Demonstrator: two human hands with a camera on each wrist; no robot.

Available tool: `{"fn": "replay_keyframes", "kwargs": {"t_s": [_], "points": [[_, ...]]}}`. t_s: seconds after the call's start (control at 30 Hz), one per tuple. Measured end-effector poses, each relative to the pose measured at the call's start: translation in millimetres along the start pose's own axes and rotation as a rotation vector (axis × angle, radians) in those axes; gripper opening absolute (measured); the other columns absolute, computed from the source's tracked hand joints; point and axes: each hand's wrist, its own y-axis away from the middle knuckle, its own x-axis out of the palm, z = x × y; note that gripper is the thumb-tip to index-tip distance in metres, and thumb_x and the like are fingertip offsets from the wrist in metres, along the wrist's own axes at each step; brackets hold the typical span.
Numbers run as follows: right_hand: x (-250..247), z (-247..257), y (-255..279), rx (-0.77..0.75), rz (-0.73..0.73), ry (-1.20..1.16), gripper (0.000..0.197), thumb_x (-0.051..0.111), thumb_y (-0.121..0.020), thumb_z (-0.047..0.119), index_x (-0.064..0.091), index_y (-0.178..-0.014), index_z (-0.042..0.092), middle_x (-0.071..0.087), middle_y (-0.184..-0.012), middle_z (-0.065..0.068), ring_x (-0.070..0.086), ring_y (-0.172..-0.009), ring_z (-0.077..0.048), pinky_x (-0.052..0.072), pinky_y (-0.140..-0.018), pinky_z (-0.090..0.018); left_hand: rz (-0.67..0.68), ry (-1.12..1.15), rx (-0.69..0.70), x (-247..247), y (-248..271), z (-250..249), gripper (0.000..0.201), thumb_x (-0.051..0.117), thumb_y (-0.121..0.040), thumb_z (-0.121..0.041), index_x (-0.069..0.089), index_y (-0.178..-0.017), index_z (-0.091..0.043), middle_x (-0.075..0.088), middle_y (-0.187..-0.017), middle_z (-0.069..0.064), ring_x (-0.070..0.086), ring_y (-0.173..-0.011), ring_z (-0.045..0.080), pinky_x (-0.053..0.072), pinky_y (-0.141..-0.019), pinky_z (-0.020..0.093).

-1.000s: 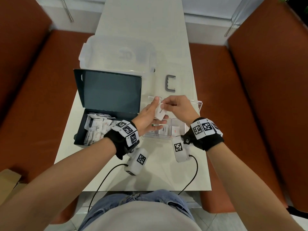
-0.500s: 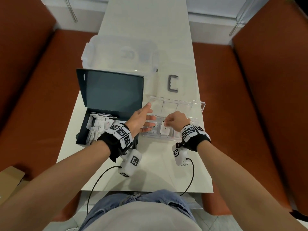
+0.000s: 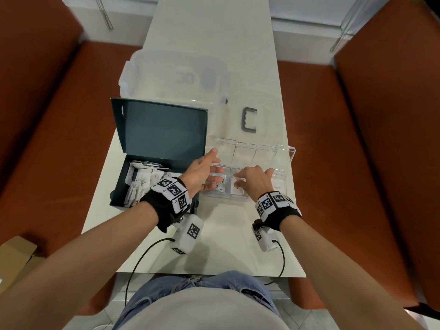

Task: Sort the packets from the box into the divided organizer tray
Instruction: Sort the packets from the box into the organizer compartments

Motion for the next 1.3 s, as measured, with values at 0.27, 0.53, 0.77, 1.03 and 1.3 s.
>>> {"fn": "replay_keyframes", "kwargs": {"t_s": [0.27,0.53,0.77,1.03,1.3], "points": [[7,-5,8,-0.103,-0.01,0.156,0.02,0.071,-0.083,0.03,0.07,-0.102,0.028,0.063,-0.112,0.007,0.045,-0.104,-0.022,0.02,-0.081,-0.04,-0.006,-0.003,0.0,-5,-3,0,0.052,0.04,-0.095,-0.06,0.06,-0.116,-0.016,0.068,-0.1,0.003,0.063,-0.078,0.017,0.051,-0.065,0.027],[4,0,9,-0.105,0.049,0.19,0.015,0.067,-0.086,0.029,0.065,-0.1,0.028,0.069,-0.099,0.009,0.048,-0.104,-0.02,0.022,-0.087,-0.042,-0.004,-0.12,0.014,-13,-2,5,0.022,0.054,-0.097,-0.033,0.063,-0.106,-0.015,0.067,-0.098,0.003,0.061,-0.07,0.013,0.048,-0.063,0.023],[-15,-3,13,-0.093,0.014,0.061,0.031,0.052,-0.091,0.004,0.068,-0.097,0.031,0.069,-0.094,0.012,0.049,-0.1,-0.016,0.013,-0.074,-0.034,-0.023,-0.224,0.062,-50,3,11,0.019,0.054,-0.098,-0.024,0.066,-0.107,-0.012,0.068,-0.094,0.0,0.062,-0.077,0.014,0.045,-0.065,0.023],[-64,46,0,-0.213,-0.017,-0.308,0.02,0.056,-0.091,0.01,0.073,-0.095,0.018,0.072,-0.098,0.002,0.061,-0.086,-0.012,0.042,-0.087,-0.02,-0.088,-0.32,0.08,-116,5,-3,0.016,0.053,-0.098,-0.021,0.066,-0.105,-0.015,0.07,-0.099,0.002,0.066,-0.082,0.016,0.049,-0.072,0.027],[-23,149,-29,-0.256,0.272,-0.364,0.022,0.061,-0.087,0.006,0.07,-0.108,0.007,0.071,-0.104,-0.009,0.064,-0.093,-0.016,0.039,-0.077,-0.009,-0.056,-1.15,0.082,-158,-11,9,0.025,0.062,-0.09,-0.011,0.062,-0.115,-0.007,0.064,-0.118,0.015,0.059,-0.106,0.027,0.042,-0.083,0.025]]}}
